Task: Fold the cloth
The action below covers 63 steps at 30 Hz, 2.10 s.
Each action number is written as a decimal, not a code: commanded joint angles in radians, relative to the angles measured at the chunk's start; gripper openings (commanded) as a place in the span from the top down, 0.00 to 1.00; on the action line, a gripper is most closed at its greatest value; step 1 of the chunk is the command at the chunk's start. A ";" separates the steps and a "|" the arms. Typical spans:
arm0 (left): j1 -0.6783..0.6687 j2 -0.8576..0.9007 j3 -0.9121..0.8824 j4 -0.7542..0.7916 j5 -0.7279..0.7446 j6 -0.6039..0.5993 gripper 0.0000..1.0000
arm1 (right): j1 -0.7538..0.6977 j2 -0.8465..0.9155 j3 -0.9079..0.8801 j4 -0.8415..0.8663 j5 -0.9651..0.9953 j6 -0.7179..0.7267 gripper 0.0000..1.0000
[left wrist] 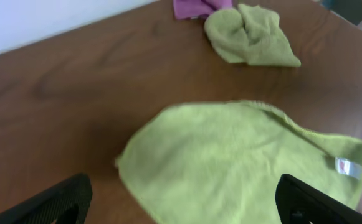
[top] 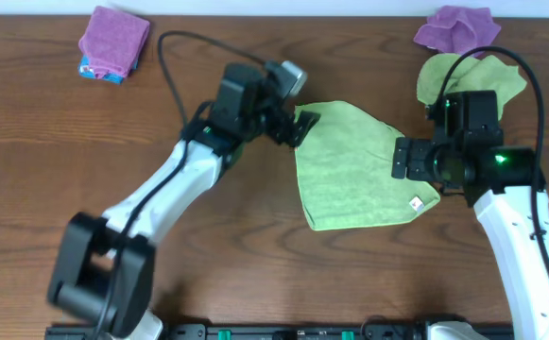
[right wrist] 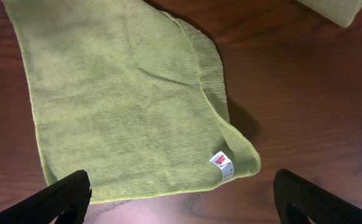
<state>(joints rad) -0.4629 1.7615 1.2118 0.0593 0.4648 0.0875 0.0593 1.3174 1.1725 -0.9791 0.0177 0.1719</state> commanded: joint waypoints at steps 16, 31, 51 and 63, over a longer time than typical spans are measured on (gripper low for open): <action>-0.003 0.156 0.067 0.102 0.100 0.047 0.30 | 0.006 -0.012 0.012 -0.139 0.012 0.007 0.09; -0.010 0.315 0.067 0.277 -0.061 -0.077 0.82 | 0.006 -0.016 0.012 -0.117 -0.008 0.015 0.10; -0.049 0.449 0.068 0.494 -0.215 -0.017 0.94 | 0.006 -0.016 0.012 -0.071 -0.039 0.015 0.12; -0.082 0.458 0.068 0.418 -0.312 0.120 0.94 | 0.006 -0.016 0.012 -0.071 -0.068 0.023 0.12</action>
<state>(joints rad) -0.5480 2.2028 1.2648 0.4805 0.2108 0.1665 0.0593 1.3170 1.1725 -1.0519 -0.0307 0.1783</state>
